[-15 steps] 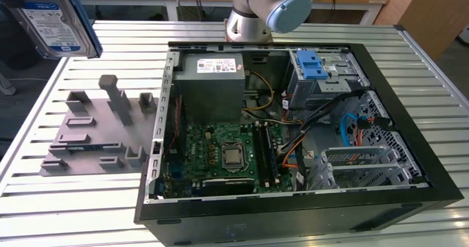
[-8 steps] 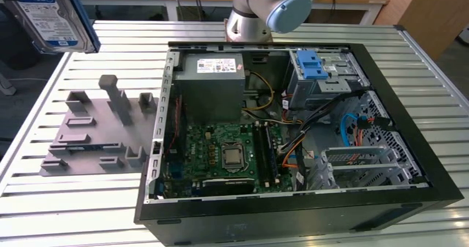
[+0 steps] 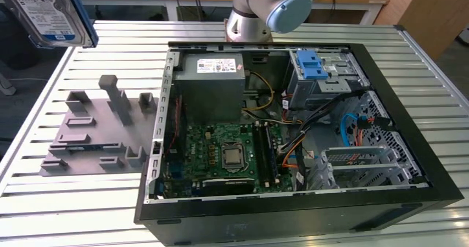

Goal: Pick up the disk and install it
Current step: 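Pick up the disk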

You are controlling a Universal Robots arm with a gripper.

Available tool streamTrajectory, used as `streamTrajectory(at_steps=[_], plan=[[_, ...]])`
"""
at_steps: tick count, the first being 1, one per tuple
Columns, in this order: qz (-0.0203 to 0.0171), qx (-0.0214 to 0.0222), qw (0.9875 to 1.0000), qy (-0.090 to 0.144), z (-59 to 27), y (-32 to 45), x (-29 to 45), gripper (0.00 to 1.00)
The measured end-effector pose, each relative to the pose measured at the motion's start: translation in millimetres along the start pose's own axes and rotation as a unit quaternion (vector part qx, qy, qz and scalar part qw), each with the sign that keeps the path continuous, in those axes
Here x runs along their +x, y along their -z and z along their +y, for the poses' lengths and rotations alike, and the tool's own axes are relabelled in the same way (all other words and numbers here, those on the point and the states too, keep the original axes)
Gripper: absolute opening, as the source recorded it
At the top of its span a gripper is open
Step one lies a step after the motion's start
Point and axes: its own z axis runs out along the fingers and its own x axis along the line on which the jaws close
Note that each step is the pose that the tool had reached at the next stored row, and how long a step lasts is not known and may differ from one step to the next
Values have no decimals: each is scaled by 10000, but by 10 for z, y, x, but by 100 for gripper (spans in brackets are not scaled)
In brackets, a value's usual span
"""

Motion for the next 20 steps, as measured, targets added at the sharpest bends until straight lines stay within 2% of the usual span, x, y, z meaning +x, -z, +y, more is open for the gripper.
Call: streamTrajectory(at_steps=[10,15,20], plan=[[-21,0,10000,0,3,131,-9,36],[-25,0,10000,0,5,224,-15,36],[-36,-1,10000,0,6,235,-15,36]])
